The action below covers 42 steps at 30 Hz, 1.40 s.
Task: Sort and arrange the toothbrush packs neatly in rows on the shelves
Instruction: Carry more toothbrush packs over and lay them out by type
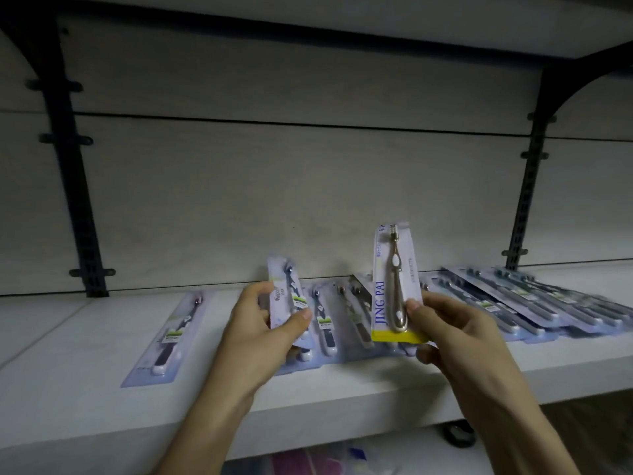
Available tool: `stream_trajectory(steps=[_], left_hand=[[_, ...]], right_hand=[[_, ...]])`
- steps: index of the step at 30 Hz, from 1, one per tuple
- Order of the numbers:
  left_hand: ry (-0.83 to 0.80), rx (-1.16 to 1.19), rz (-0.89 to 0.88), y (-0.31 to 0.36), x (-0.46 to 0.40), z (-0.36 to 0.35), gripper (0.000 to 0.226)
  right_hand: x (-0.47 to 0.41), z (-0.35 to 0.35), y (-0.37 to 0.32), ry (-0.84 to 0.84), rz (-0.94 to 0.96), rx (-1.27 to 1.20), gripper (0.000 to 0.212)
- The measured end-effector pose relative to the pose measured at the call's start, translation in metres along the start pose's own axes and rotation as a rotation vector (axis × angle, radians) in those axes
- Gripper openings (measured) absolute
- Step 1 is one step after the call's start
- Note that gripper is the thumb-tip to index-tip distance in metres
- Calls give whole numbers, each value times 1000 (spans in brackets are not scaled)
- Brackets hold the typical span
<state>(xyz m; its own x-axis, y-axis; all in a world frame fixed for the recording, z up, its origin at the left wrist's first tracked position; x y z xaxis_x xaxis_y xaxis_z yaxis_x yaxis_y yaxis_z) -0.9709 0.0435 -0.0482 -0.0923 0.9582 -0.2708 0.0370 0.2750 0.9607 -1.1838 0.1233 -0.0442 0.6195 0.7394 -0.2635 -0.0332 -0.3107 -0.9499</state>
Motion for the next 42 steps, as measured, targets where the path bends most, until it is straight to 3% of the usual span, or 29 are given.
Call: stream_trajectory(steps=[13,27,42], left_hand=[[87,-240,-61,-14,-21,-9,12],[334,-249,-84,0,-13,54,13],[298,-534,-174,-1,-7,73,21]], right_hand=[[-19,-10,3,-13,-22,5,10],[-14,-49,4,-124,-13,-9,9],[11,-79,14,-170,-58,-4,10]])
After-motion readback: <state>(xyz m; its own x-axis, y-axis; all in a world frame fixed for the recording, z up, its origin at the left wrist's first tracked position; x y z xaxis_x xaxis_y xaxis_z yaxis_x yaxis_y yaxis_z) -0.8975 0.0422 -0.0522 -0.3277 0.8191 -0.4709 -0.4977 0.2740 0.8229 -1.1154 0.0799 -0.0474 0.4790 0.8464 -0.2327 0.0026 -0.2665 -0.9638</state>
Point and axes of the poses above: each hand's wrist, its own x-axis away from the middle knuckle, its own z-axis out of the back of the hand, y = z × x, the point moved 6 cm from there along -x, towards the middle knuckle, and after that the axes turned 11 degrees about y, right-handed, at the moved point
